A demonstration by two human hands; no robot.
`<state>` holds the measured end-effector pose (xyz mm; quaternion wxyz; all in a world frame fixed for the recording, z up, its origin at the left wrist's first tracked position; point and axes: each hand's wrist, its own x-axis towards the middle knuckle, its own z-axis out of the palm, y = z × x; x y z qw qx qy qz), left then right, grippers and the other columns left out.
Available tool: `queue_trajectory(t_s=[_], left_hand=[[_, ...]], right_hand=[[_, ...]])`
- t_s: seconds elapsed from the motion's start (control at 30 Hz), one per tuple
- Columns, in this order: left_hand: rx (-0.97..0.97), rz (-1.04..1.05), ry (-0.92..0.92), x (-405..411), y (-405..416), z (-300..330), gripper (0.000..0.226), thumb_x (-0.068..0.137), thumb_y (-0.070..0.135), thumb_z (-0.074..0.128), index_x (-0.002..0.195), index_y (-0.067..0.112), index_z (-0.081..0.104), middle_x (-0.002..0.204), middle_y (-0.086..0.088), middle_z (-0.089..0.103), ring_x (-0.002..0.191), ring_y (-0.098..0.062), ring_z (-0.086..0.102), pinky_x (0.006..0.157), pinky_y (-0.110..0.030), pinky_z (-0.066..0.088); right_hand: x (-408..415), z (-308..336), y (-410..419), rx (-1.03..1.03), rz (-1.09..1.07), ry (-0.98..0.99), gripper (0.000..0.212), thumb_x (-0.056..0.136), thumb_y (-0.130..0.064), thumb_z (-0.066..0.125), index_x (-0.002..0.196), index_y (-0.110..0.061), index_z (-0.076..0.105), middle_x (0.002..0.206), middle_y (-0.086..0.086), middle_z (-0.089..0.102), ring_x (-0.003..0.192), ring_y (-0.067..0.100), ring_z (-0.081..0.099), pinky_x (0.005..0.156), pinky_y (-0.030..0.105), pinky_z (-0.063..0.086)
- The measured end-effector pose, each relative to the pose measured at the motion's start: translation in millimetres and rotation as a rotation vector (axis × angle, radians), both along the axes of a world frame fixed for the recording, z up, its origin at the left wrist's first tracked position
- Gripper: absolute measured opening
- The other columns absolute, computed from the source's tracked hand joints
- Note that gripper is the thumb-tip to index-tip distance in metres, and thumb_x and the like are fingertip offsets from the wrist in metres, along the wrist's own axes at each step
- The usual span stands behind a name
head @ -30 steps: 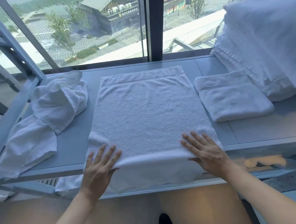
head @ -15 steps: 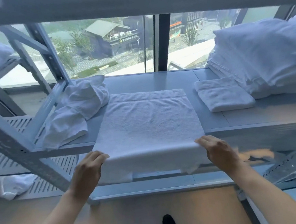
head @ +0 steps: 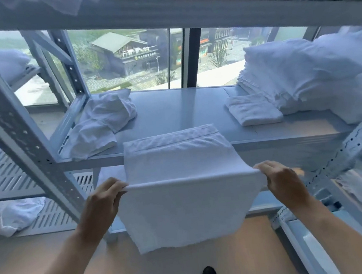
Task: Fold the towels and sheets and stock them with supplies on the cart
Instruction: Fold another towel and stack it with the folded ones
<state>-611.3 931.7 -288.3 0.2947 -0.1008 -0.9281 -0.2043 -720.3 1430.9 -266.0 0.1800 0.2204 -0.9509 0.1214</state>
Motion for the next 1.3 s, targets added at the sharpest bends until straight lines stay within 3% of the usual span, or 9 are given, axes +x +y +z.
queue_trajectory(t_s=[0.2,0.33,0.47,0.73,0.9,0.97,1.1,1.17,1.3], left_hand=[[0.074,-0.019,0.042,7.2,21.1,-2.4,0.014,0.094,0.011,0.061,0.097,0.006,0.073,0.096,-0.003,0.067,0.079,-0.029,0.069,0.065,-0.041,0.059],[0.094,-0.038,0.045,2.2,38.2,-9.5,0.014,0.087,-0.007,0.073,0.094,0.005,0.074,0.094,-0.003,0.068,0.077,-0.029,0.069,0.062,-0.038,0.058],[0.113,-0.060,0.028,-6.2,50.0,-11.5,0.016,0.086,-0.007,0.073,0.094,0.007,0.074,0.095,-0.001,0.068,0.079,-0.027,0.068,0.063,-0.036,0.057],[0.101,-0.095,0.027,-38.2,49.8,-4.3,0.013,0.091,-0.001,0.067,0.096,0.008,0.074,0.097,-0.002,0.068,0.084,-0.028,0.068,0.067,-0.040,0.058],[0.072,-0.062,0.009,-64.7,38.5,-2.9,0.017,0.088,-0.007,0.070,0.098,0.006,0.075,0.096,-0.005,0.069,0.082,-0.031,0.067,0.068,-0.040,0.057],[0.059,-0.041,-0.006,-75.6,32.9,-4.0,0.018,0.087,-0.007,0.071,0.098,0.007,0.076,0.096,-0.004,0.070,0.080,-0.030,0.067,0.067,-0.037,0.055],[0.049,-0.028,-0.020,-104.0,18.5,-9.6,0.018,0.086,-0.006,0.072,0.098,0.007,0.074,0.096,-0.003,0.069,0.080,-0.026,0.066,0.067,-0.033,0.053],[0.055,0.003,-0.026,-122.1,10.7,-14.3,0.018,0.087,-0.006,0.071,0.098,0.008,0.073,0.096,-0.001,0.068,0.080,-0.026,0.065,0.067,-0.035,0.054],[0.052,0.068,-0.041,-167.7,-4.6,-26.2,0.020,0.087,-0.004,0.072,0.100,0.011,0.071,0.095,0.002,0.065,0.077,-0.024,0.062,0.064,-0.030,0.048]], right_hand=[[31.3,14.8,21.0,0.013,-0.050,0.019,0.047,0.070,0.022,0.068,0.102,-0.012,0.073,0.093,0.006,0.074,0.081,0.032,0.072,0.063,0.042,0.060],[50.3,19.3,36.2,0.027,-0.092,-0.033,0.047,0.070,0.023,0.068,0.105,-0.008,0.077,0.098,0.010,0.076,0.086,0.033,0.073,0.074,0.042,0.060],[59.7,20.3,50.0,0.020,-0.117,-0.102,0.048,0.081,0.020,0.064,0.117,-0.009,0.075,0.114,0.009,0.074,0.104,0.031,0.069,0.091,0.043,0.057],[49.7,20.1,49.9,-0.009,-0.156,-0.104,0.031,0.085,0.014,0.067,0.109,-0.004,0.076,0.105,0.013,0.075,0.096,0.033,0.070,0.085,0.043,0.059],[20.1,13.3,36.9,-0.055,-0.147,-0.047,0.033,0.079,0.018,0.070,0.102,-0.004,0.078,0.093,0.013,0.076,0.083,0.035,0.073,0.073,0.045,0.062],[2.5,8.3,28.7,-0.059,-0.134,-0.025,0.034,0.075,0.020,0.073,0.098,-0.005,0.079,0.087,0.012,0.075,0.077,0.033,0.072,0.070,0.038,0.061],[-47.2,-7.0,15.4,-0.059,-0.105,-0.017,0.038,0.072,0.020,0.074,0.097,-0.008,0.077,0.086,0.006,0.075,0.075,0.028,0.072,0.070,0.021,0.045],[-77.6,-16.2,9.2,-0.078,-0.103,-0.040,0.041,0.071,0.021,0.070,0.098,-0.010,0.076,0.088,0.005,0.075,0.078,0.028,0.072,0.069,0.022,0.047],[-147.5,-33.2,-5.3,-0.112,-0.083,-0.083,0.047,0.067,0.022,0.064,0.098,-0.011,0.075,0.091,0.005,0.075,0.082,0.029,0.072,0.070,0.036,0.057]])
